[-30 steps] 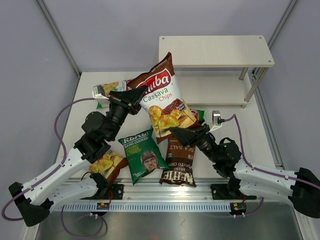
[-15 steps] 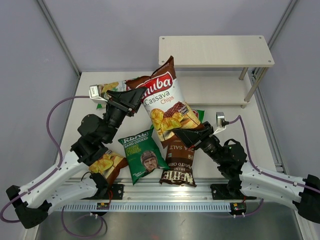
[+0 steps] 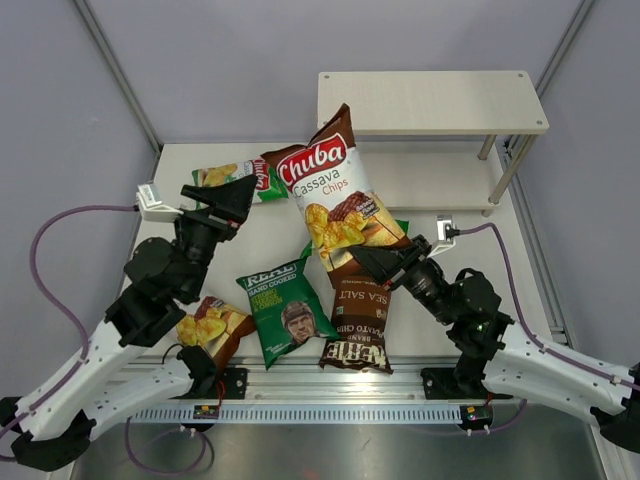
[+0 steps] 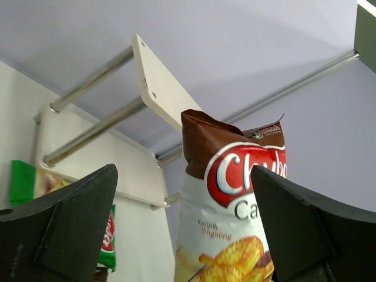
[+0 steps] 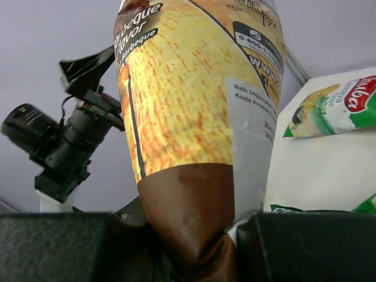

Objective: Place and organize the chips bags onto the shelf

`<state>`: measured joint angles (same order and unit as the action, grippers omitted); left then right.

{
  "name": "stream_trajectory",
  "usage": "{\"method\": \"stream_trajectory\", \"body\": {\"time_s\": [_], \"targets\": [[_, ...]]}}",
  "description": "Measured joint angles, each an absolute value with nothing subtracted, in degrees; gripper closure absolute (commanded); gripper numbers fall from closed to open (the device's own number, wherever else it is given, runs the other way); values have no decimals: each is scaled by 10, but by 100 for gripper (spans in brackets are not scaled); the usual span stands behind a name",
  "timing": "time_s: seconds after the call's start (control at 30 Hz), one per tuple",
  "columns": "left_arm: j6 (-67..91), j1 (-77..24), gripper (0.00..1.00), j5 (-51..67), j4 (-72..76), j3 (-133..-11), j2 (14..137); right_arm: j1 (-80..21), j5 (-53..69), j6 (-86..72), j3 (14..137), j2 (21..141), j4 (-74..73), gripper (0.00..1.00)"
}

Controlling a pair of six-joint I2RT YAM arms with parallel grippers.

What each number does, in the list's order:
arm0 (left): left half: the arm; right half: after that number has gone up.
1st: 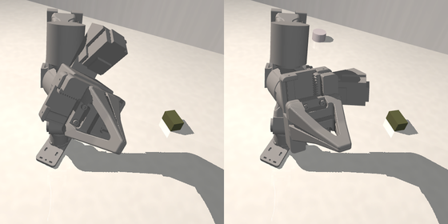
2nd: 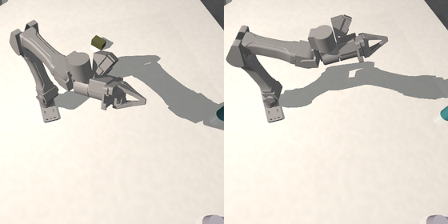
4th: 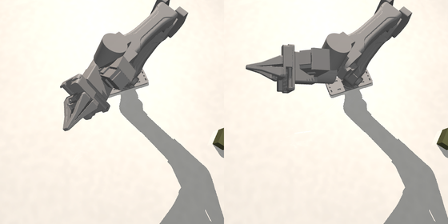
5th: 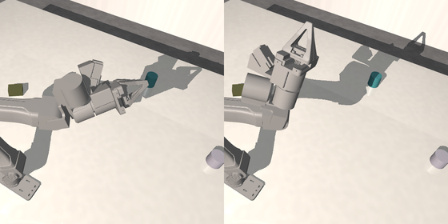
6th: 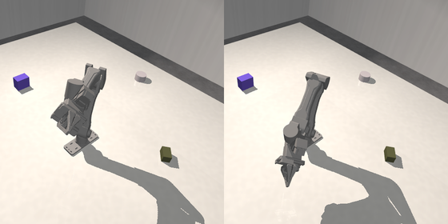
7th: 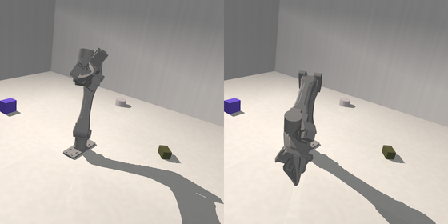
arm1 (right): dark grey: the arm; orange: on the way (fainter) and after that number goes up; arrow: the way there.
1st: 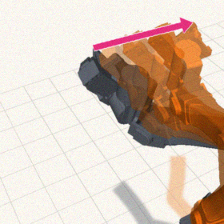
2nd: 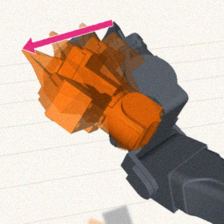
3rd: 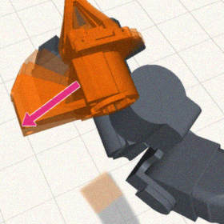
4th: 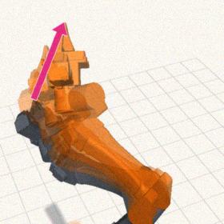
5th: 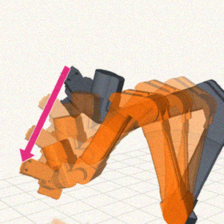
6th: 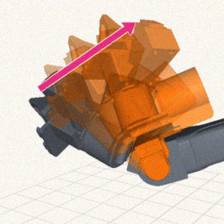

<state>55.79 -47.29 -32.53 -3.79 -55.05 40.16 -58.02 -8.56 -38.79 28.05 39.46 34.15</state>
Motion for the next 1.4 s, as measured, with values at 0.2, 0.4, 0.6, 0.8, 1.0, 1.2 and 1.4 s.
{"method": "stream_trajectory", "body": {"time_s": [0.2, 0.4, 0.6, 0.8, 1.0, 1.2, 1.4], "targets": [[470, -473, 1, -340, -159, -616, 376, -564, -145, -389, 441, 428, 144, 100], [382, -473, 1, -305, -294, -630, 408, -330, -54, -430, 656, 525, -7, 100], [301, -473, 1, -251, -404, -624, 425, -111, 106, -498, 807, 656, -71, 98], [239, -473, 1, -228, -456, -614, 383, 77, 216, -571, 822, 720, -98, 96], [206, -473, 1, -221, -454, -549, 349, 154, 286, -604, 825, 761, -101, 94], [197, -473, 1, -211, -453, -527, 347, 221, 362, -642, 823, 795, -81, 92], [197, -473, 1, -209, -451, -508, 330, 268, 416, -672, 827, 833, -45, 90]]}}
